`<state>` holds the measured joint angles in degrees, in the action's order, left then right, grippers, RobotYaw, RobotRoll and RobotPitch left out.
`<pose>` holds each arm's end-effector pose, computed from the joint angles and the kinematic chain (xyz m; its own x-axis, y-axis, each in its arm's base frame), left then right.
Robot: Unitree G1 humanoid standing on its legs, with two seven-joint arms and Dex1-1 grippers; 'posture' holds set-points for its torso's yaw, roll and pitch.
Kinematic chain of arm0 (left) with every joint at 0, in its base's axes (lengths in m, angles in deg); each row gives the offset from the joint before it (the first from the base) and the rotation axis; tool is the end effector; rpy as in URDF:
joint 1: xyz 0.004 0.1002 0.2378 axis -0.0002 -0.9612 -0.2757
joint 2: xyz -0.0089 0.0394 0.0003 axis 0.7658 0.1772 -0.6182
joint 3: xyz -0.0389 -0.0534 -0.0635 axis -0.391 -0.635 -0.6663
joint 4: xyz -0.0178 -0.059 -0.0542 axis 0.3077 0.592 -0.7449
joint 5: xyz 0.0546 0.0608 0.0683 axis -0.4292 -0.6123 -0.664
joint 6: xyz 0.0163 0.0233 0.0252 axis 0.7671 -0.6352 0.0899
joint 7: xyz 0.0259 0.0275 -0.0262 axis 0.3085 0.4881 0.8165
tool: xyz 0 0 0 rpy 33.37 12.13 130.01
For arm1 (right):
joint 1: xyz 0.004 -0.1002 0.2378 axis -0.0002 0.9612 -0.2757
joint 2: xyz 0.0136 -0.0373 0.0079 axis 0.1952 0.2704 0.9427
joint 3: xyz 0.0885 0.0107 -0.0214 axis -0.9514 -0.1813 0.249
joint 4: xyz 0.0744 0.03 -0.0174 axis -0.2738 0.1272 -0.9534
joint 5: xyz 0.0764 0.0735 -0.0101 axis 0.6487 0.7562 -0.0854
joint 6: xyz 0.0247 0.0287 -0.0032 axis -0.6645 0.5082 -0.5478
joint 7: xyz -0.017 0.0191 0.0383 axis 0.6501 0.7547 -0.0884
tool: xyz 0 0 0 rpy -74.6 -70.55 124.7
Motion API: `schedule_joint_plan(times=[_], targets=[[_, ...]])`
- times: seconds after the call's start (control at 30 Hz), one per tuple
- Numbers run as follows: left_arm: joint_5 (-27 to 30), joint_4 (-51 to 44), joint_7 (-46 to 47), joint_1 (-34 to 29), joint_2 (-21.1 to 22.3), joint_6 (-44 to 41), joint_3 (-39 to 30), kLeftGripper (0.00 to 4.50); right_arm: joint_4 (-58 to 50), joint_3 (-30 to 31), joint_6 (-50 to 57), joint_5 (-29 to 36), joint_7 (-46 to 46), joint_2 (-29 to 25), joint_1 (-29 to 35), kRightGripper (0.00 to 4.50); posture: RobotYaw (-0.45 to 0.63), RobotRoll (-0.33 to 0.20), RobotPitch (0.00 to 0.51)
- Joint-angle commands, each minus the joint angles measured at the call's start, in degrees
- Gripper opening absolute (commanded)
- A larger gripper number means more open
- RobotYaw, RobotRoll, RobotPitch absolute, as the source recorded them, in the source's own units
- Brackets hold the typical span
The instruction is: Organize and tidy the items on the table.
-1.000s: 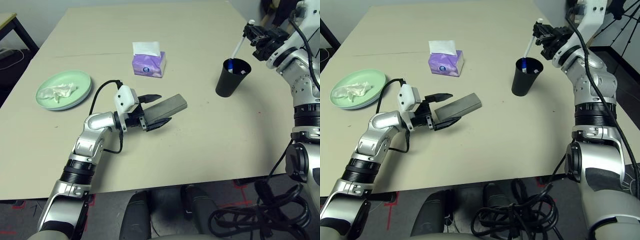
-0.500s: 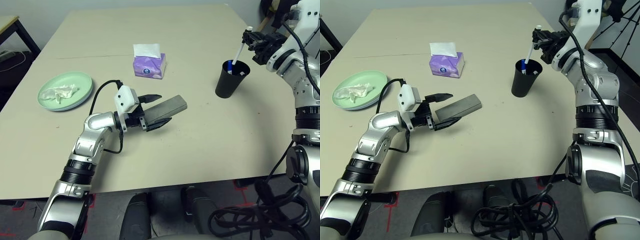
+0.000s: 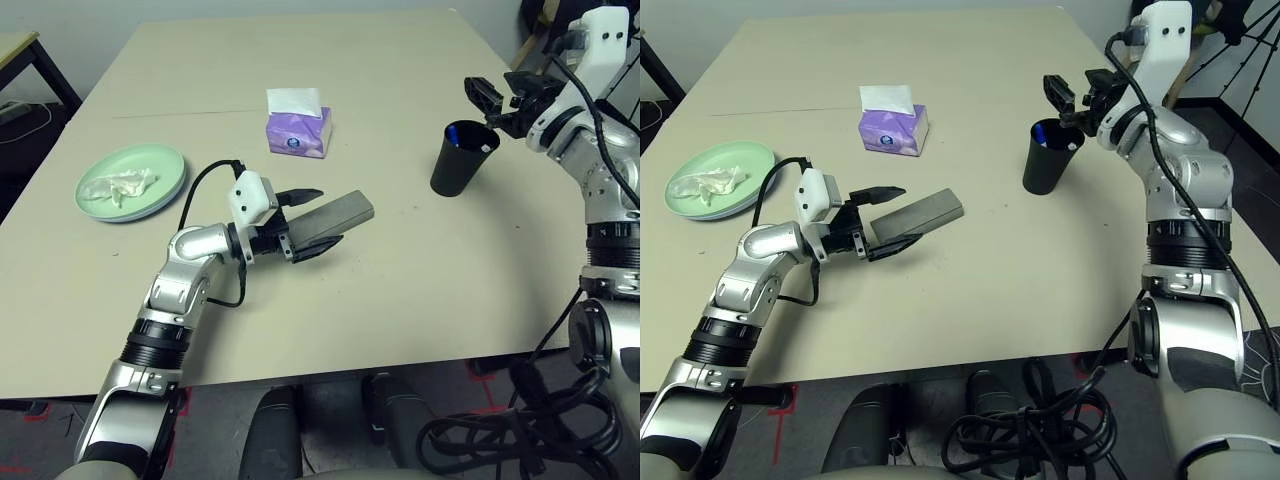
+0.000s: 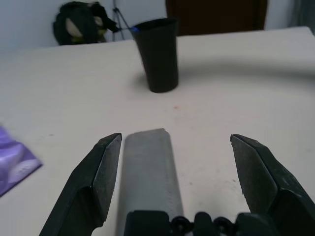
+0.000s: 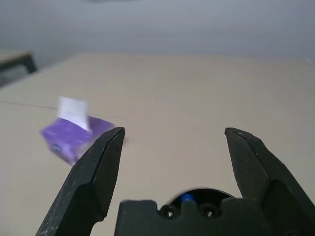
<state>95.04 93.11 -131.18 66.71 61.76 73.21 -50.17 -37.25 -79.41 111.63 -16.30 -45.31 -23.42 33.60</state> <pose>0.2823 0.1922 0.1592 0.5024 -0.8643 0.0256 0.8160 0.4837 0.3165 0.3096 -0.2269 0.2331 0.8520 0.4537 0.2611 -0.4627 0.8860 -0.0297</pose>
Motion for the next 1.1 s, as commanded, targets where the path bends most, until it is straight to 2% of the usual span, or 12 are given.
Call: schedule_joint_plan(times=[0.03, 0.2, 0.37, 0.57, 0.77, 0.87, 1.1], targets=[[0.0, 1.2, 9.0, 1.5, -3.1, -0.7, -4.1, 4.50, -3.2, -2.1, -9.0, 2.6, -4.7, 2.5, 6.0, 4.48, 0.02, 0.000, 0.089], [-0.1, 0.7, 24.1, 1.5, -8.6, -0.2, -11.5, 4.50, -2.8, -5.0, -21.2, -0.3, 1.3, 7.5, 14.3, 4.48, 0.02, 0.000, 0.091], [0.1, -3.3, 30.7, -2.7, -10.2, 1.1, -15.7, 4.50, -3.6, -7.1, -25.0, 0.4, 5.2, 10.0, 20.1, 4.48, 0.02, 0.000, 0.096], [-1.5, -2.9, 37.1, -4.4, -8.5, 1.0, -20.0, 4.50, -2.4, -7.6, -24.4, -0.9, 6.1, 7.4, 24.6, 4.48, 0.02, 0.000, 0.100], [-3.7, -3.3, 43.3, -7.0, -7.4, -1.3, -22.0, 4.50, 1.6, -6.3, -24.9, -3.5, 6.1, 4.6, 25.4, 4.48, 0.03, 0.000, 0.104], [-5.1, -4.2, 43.6, -10.8, -6.2, -0.6, -22.3, 4.50, 5.1, -6.5, -26.7, -2.3, 2.4, 4.2, 25.4, 4.48, 0.04, 0.000, 0.107], [-4.6, -2.6, 40.5, -17.6, -4.3, 4.4, -23.0, 4.50, 13.2, -6.2, -32.7, -3.5, 0.5, 4.9, 23.9, 4.48, 0.06, 0.000, 0.110]])
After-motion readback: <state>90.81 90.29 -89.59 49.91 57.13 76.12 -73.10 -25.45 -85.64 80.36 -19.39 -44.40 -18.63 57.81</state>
